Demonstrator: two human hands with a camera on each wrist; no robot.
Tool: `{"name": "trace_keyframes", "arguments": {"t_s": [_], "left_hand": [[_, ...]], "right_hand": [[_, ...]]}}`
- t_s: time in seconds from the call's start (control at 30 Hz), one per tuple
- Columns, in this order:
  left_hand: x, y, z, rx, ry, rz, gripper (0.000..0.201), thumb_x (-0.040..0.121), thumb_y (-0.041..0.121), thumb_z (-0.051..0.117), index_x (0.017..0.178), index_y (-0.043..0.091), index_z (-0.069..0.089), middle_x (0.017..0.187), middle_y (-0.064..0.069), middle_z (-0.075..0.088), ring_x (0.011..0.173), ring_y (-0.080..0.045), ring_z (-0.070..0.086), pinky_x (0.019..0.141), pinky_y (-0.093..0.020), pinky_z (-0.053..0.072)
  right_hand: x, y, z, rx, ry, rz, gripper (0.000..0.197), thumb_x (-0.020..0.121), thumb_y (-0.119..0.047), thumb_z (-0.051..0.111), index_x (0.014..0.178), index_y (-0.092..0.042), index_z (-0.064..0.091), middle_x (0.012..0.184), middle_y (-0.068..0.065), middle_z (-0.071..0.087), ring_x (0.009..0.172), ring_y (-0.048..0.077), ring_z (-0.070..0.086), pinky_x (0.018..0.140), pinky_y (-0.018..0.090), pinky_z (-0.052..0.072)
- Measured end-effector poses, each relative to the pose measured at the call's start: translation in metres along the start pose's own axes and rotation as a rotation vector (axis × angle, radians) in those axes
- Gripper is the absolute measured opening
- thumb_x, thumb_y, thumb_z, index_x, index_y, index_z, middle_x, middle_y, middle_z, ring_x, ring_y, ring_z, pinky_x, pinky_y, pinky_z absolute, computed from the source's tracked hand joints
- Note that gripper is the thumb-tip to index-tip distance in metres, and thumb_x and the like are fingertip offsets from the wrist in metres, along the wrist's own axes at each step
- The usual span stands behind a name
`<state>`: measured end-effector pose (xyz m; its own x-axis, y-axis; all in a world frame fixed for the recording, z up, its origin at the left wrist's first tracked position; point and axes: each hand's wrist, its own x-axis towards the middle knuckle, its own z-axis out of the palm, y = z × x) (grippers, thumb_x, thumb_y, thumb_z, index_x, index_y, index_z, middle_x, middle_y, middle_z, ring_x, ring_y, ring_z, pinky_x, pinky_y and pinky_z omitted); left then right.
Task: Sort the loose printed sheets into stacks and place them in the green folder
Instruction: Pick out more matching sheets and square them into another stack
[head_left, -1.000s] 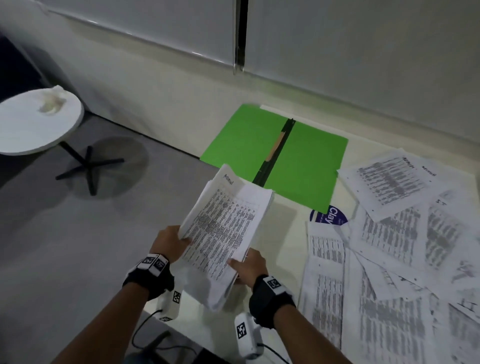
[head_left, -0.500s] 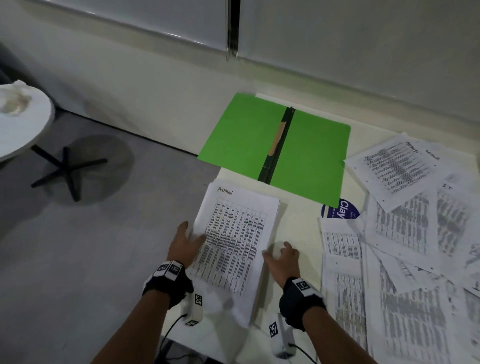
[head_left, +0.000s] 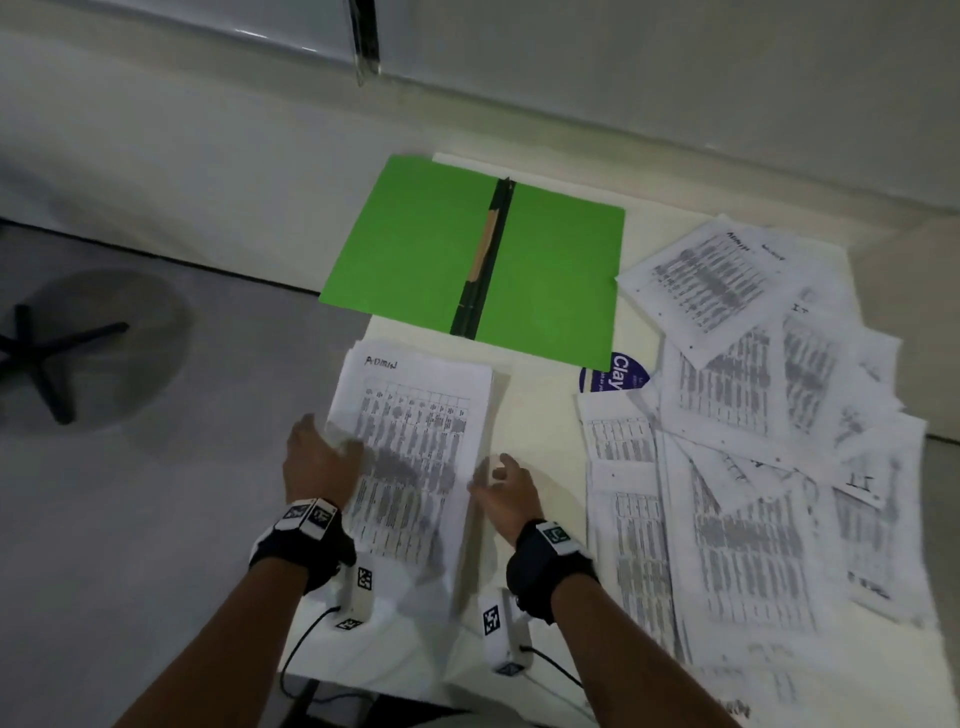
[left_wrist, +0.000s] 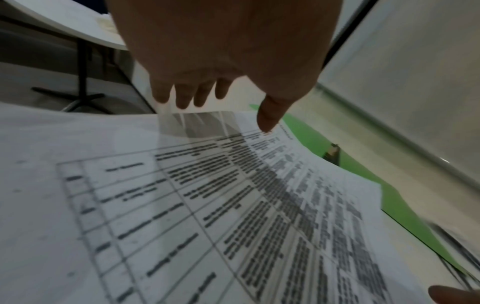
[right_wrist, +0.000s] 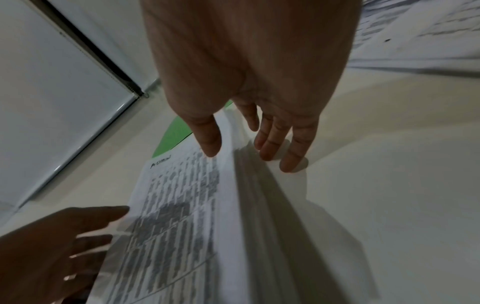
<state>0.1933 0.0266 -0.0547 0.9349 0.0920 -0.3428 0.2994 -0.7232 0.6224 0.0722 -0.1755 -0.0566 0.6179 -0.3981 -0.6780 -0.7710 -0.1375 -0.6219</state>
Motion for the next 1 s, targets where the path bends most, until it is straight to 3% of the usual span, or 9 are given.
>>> {"name": "trace_keyframes", "arguments": {"t_s": [0.13, 0.23, 0.33, 0.47, 0.57, 0.67, 0.77, 0.9, 1.0], "left_hand": [[-0.026, 0.036, 0.025, 0.037, 0.088, 0.373, 0.059, 0.078, 0.013, 0.071, 0.131, 0.004, 0.045, 0.130, -0.021, 0.048, 0.119, -0.038, 0.048, 0.100, -0.047, 0.041], [-0.058, 0.073, 0.053, 0.010, -0.125, 0.538, 0.042, 0.081, 0.008, 0.066, 0.121, 0.011, 0.054, 0.116, -0.013, 0.056, 0.105, -0.030, 0.056, 0.090, -0.041, 0.048], [-0.097, 0.099, 0.095, 0.026, -0.540, 0.440, 0.027, 0.084, 0.012, 0.065, 0.108, 0.020, 0.057, 0.096, -0.004, 0.064, 0.089, -0.025, 0.063, 0.082, -0.033, 0.050], [-0.136, 0.107, 0.152, 0.167, -0.791, 0.216, 0.051, 0.084, 0.026, 0.067, 0.130, 0.016, 0.046, 0.106, -0.001, 0.063, 0.101, -0.022, 0.059, 0.090, -0.031, 0.045], [-0.160, 0.116, 0.183, 0.005, -0.710, 0.025, 0.061, 0.084, 0.020, 0.067, 0.138, 0.014, 0.039, 0.097, -0.003, 0.065, 0.094, -0.027, 0.061, 0.084, -0.035, 0.052], [-0.185, 0.135, 0.203, 0.047, -0.520, -0.108, 0.065, 0.083, 0.019, 0.067, 0.140, 0.009, 0.037, 0.122, -0.017, 0.059, 0.109, -0.033, 0.060, 0.086, -0.032, 0.049], [-0.207, 0.152, 0.221, 0.127, -0.475, -0.200, 0.068, 0.080, 0.025, 0.070, 0.136, 0.001, 0.040, 0.134, -0.018, 0.052, 0.119, -0.034, 0.054, 0.093, -0.033, 0.043], [-0.231, 0.164, 0.240, 0.207, -0.460, -0.264, 0.033, 0.075, 0.026, 0.071, 0.094, 0.002, 0.059, 0.112, -0.015, 0.066, 0.095, -0.031, 0.064, 0.081, -0.030, 0.049], [-0.245, 0.161, 0.241, 0.186, -0.428, -0.208, 0.020, 0.083, 0.016, 0.064, 0.099, 0.002, 0.063, 0.105, -0.015, 0.068, 0.089, -0.029, 0.063, 0.071, -0.026, 0.044]], "right_hand": [[-0.024, 0.041, -0.050, 0.142, 0.220, -0.090, 0.035, 0.088, -0.006, 0.059, 0.121, -0.017, 0.058, 0.116, 0.007, 0.062, 0.098, 0.020, 0.060, 0.083, 0.025, 0.049], [-0.036, 0.080, -0.101, 0.103, 0.353, -0.117, 0.027, 0.087, -0.001, 0.057, 0.104, -0.022, 0.064, 0.102, 0.005, 0.067, 0.094, 0.022, 0.063, 0.084, 0.028, 0.052], [-0.048, 0.128, -0.159, -0.069, 0.481, -0.070, 0.019, 0.092, -0.009, 0.056, 0.104, -0.017, 0.068, 0.107, 0.009, 0.068, 0.096, 0.026, 0.063, 0.090, 0.039, 0.052], [-0.059, 0.190, -0.227, -0.281, 0.500, 0.151, 0.030, 0.090, -0.013, 0.057, 0.120, -0.009, 0.061, 0.124, 0.018, 0.056, 0.107, 0.033, 0.054, 0.092, 0.036, 0.044], [-0.068, 0.224, -0.270, -0.253, 0.574, 0.333, 0.044, 0.085, -0.024, 0.065, 0.126, -0.014, 0.055, 0.134, 0.022, 0.046, 0.123, 0.038, 0.042, 0.099, 0.043, 0.040], [-0.074, 0.235, -0.301, -0.238, 0.543, 0.390, 0.067, 0.080, -0.032, 0.073, 0.138, -0.016, 0.043, 0.145, 0.020, 0.029, 0.132, 0.041, 0.032, 0.103, 0.049, 0.036], [-0.067, 0.238, -0.314, -0.301, 0.419, 0.327, 0.093, 0.073, -0.041, 0.080, 0.146, -0.019, 0.025, 0.146, 0.020, 0.022, 0.133, 0.042, 0.029, 0.102, 0.051, 0.036], [-0.060, 0.237, -0.307, -0.206, 0.374, 0.219, 0.106, 0.076, -0.031, 0.080, 0.152, -0.014, 0.009, 0.150, 0.023, 0.016, 0.126, 0.046, 0.045, 0.099, 0.048, 0.044], [-0.066, 0.240, -0.303, -0.133, 0.359, 0.198, 0.095, 0.086, -0.028, 0.070, 0.154, -0.014, 0.004, 0.152, 0.022, 0.030, 0.129, 0.042, 0.046, 0.102, 0.048, 0.041]]}}
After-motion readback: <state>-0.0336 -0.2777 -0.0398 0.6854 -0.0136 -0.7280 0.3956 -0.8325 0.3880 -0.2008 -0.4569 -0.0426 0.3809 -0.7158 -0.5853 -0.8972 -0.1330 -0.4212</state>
